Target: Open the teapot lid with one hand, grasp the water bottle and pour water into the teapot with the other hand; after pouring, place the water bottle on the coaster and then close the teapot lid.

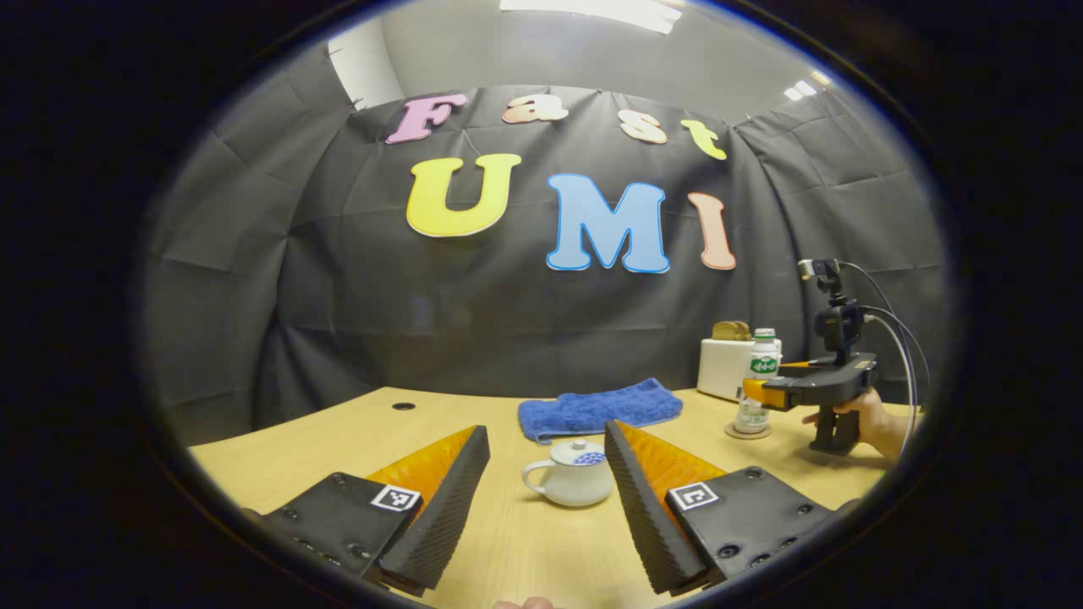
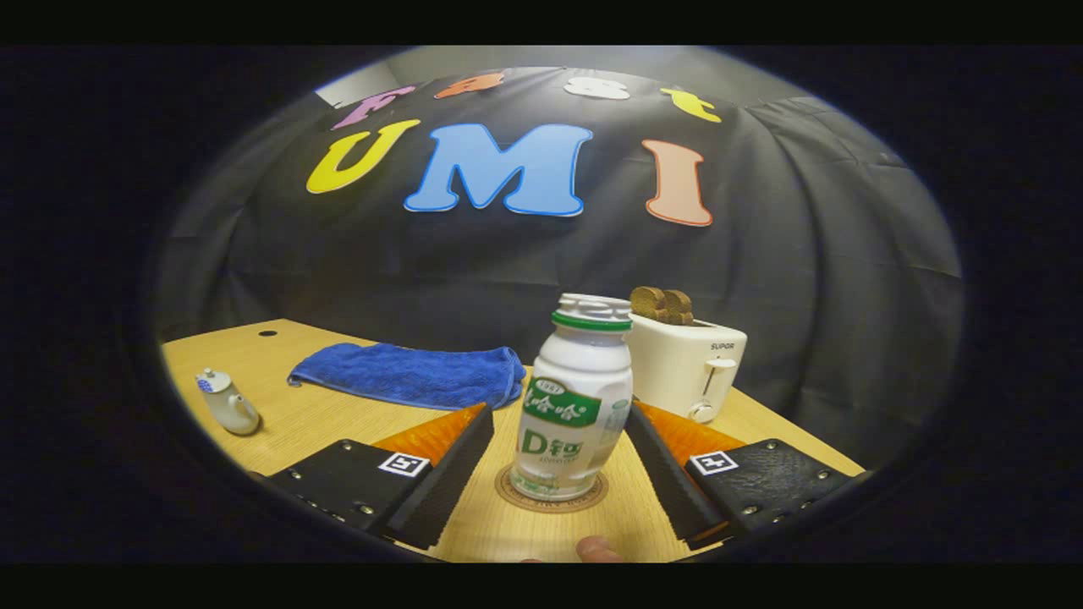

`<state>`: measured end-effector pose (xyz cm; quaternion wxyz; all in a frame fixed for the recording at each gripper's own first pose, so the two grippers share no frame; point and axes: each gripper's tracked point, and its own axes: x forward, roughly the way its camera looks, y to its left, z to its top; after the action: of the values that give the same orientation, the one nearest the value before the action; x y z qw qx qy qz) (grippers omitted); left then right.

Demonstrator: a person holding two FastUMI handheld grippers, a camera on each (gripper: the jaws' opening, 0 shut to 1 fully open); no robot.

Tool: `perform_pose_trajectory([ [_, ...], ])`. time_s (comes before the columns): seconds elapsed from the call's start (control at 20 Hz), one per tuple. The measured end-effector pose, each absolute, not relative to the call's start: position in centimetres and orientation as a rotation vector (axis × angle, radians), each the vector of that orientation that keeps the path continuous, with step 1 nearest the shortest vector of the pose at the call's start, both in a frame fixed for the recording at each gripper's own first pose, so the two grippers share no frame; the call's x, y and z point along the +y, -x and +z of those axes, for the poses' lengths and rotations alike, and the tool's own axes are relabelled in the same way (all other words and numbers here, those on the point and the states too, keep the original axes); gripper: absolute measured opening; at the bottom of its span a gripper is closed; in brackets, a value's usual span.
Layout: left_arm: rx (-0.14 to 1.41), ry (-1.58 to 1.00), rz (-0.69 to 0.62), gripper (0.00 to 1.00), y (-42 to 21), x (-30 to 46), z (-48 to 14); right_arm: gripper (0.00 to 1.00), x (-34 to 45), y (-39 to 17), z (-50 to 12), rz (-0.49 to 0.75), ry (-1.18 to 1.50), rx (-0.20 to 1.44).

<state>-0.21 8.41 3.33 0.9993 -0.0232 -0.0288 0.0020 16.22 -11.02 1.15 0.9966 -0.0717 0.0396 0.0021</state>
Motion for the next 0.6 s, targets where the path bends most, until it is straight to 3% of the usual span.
perform_pose_trajectory([
  [0.3, -0.043, 0.050, -0.079, 0.99, -0.2, 3.3, 2.9, 0.96, -7.9, -6.8, 2.4, 0.049, 0.139, 0.019],
  [0.6, -0.020, 0.091, -0.092, 0.99, 0.0, -0.4, 1.3, 0.96, -4.3, -3.5, 1.7, 0.036, 0.035, 0.020],
])
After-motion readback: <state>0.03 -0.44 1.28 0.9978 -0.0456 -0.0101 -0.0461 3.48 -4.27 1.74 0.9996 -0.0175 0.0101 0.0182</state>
